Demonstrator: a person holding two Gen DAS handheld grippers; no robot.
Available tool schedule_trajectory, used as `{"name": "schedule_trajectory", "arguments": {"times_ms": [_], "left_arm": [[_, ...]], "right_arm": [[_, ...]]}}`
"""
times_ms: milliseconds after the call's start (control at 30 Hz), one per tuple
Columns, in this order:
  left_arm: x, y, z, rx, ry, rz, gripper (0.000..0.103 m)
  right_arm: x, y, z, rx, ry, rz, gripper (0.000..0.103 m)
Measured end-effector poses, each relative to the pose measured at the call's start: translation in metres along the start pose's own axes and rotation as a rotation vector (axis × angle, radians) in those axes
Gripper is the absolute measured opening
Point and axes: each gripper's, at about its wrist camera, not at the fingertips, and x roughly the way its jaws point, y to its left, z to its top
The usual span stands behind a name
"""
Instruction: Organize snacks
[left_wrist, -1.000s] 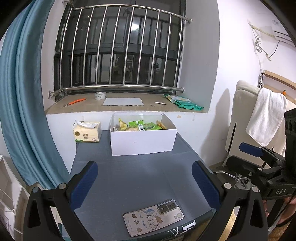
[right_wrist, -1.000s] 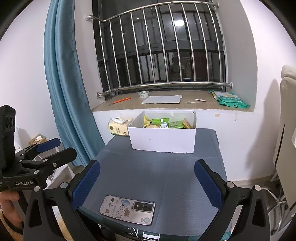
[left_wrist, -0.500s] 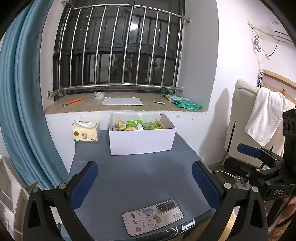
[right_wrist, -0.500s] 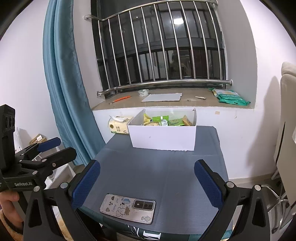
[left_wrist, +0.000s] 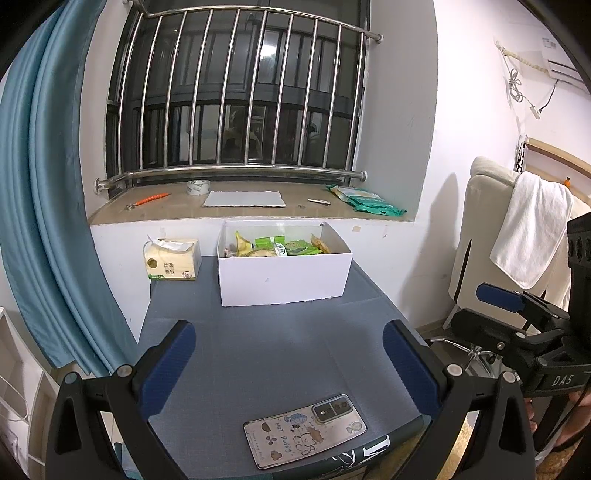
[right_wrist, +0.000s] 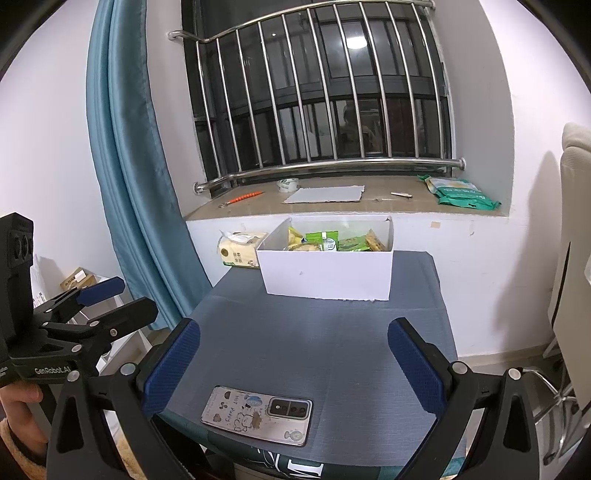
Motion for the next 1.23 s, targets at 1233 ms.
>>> {"name": "schedule_trajectory", "arguments": {"times_ms": [1233], "left_arm": [[-0.0011, -0.0014, -0.0012, 0.002, -0.006, -0.026, 0.103]], "right_arm": [[-0.0016, 0.0001, -0.0017, 0.003, 0.004, 0.002, 0.103]]}}
